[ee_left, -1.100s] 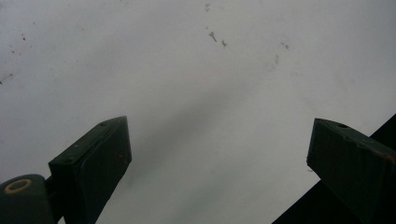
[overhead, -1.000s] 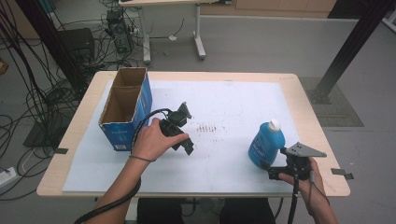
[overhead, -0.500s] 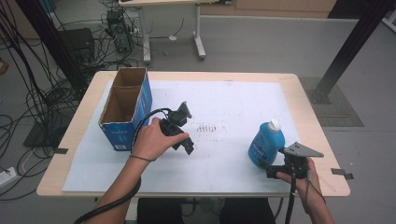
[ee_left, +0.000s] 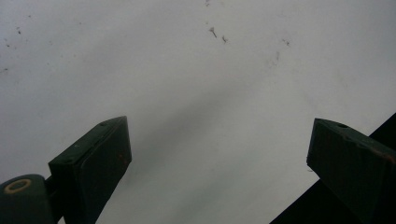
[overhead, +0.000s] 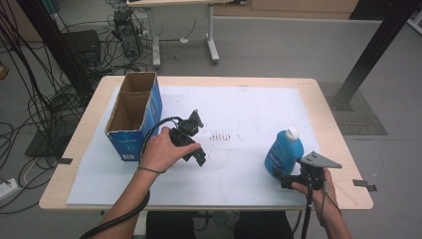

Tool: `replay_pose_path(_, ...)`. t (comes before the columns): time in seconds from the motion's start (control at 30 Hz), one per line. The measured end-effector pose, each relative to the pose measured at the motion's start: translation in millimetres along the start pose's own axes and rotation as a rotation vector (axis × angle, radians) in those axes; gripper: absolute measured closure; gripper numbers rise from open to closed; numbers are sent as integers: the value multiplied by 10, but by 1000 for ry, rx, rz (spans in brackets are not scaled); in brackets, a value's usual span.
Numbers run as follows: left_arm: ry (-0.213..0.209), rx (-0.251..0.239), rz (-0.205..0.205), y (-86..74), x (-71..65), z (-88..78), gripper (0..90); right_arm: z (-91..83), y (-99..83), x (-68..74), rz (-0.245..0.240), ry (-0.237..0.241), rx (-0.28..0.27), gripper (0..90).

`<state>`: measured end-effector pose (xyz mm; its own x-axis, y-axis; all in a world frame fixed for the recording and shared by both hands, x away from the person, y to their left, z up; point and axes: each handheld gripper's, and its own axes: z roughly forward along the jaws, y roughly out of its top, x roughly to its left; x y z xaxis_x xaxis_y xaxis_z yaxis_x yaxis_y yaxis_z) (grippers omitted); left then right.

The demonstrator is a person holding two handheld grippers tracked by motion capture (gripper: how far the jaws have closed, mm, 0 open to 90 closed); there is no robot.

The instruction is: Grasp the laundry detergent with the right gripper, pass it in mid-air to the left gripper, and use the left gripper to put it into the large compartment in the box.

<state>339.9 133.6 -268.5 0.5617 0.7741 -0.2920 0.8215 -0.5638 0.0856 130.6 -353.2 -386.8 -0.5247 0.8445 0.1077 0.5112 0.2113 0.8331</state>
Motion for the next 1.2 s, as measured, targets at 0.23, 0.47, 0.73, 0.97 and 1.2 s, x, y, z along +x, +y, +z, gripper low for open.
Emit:
replay_pose_path(0.23, 1, 3, 5, 4, -4, 0, 69, 28, -77, -2, 19, -4, -36, 43)
replay_pose_path(0.47, 3, 2, 0, 3, -2, -5, 69, 74, -136, -6, 35, -1, -65, 43)
replay_pose_path(0.73, 0, 0, 0, 13, 1, 0, 69, 110, -181, 13, 44, 2, -92, 52)
replay_pose_path(0.97, 2, 4, 2, 24, -1, 2, 70, 128, -220, 30, 47, 1, -117, 67)
replay_pose_path(1.2, 1, 4, -1, 16, 0, 8, 70, 122, -240, 27, 47, 7, -134, 109)
